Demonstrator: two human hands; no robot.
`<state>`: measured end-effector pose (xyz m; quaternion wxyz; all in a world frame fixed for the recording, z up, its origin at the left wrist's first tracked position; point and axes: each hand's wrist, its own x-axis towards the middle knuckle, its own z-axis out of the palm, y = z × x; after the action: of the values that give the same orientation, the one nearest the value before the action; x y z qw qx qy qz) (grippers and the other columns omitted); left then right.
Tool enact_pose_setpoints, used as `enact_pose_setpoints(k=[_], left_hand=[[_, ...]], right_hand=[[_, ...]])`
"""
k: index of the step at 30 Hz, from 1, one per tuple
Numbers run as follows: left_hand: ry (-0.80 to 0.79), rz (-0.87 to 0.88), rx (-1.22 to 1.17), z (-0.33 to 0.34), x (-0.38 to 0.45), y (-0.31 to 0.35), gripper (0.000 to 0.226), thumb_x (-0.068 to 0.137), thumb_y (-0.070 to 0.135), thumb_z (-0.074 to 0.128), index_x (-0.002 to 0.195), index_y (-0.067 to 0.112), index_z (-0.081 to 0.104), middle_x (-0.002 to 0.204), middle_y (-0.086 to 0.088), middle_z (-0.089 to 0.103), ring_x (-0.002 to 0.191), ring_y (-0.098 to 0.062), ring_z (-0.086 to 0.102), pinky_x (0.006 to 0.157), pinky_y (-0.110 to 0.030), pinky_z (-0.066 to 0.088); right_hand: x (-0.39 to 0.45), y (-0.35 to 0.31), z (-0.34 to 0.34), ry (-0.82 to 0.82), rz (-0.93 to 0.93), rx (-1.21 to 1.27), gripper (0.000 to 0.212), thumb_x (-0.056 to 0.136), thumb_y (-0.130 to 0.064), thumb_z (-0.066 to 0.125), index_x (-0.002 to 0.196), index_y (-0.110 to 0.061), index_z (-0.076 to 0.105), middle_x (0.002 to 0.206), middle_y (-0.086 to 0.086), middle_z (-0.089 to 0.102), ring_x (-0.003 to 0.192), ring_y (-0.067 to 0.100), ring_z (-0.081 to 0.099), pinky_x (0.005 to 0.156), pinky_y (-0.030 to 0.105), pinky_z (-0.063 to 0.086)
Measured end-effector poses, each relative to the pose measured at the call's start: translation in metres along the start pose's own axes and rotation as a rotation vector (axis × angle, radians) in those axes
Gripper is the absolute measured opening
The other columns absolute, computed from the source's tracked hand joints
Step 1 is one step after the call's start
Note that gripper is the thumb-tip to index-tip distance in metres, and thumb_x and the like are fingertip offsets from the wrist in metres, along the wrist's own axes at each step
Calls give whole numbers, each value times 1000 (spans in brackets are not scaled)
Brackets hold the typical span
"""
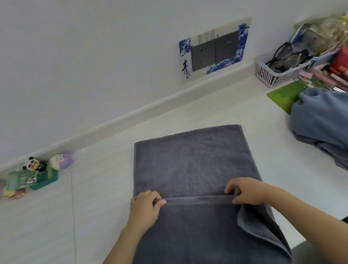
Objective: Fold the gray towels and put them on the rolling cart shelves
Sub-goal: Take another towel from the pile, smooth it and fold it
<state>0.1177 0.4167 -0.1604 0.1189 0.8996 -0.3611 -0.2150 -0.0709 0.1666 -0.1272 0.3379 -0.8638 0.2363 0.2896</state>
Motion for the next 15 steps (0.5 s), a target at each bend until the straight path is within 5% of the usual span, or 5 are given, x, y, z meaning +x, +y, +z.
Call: enact_pose_setpoints(k=[6,11,15], left_hand=[[130,-66,-49,5,-1,-3,19,93,32,55,75,29,50,83,13,50,82,-8,45,89,-27,31],[217,-84,-64,3,-1,2,20,95,25,51,76,27,50,79,13,54,80,-11,48,97,-30,31],[233,-157,4,3,2,8,21,97,26,46,77,26,50,78,13,56,82,-10,52,105,-33,19]], right_hand=[[3,14,-38,-262,2,-223,25,91,-20,56,113,-15,64,109,0,63,90,11,52,81,22,42],[6,27,-49,-204,-34,-152,11,98,-26,43,90,-26,50,90,-9,52,84,8,47,71,17,36],[12,34,-40,-27,26,-79,15,100,-28,37,94,-22,50,98,-3,56,89,14,51,77,24,37]])
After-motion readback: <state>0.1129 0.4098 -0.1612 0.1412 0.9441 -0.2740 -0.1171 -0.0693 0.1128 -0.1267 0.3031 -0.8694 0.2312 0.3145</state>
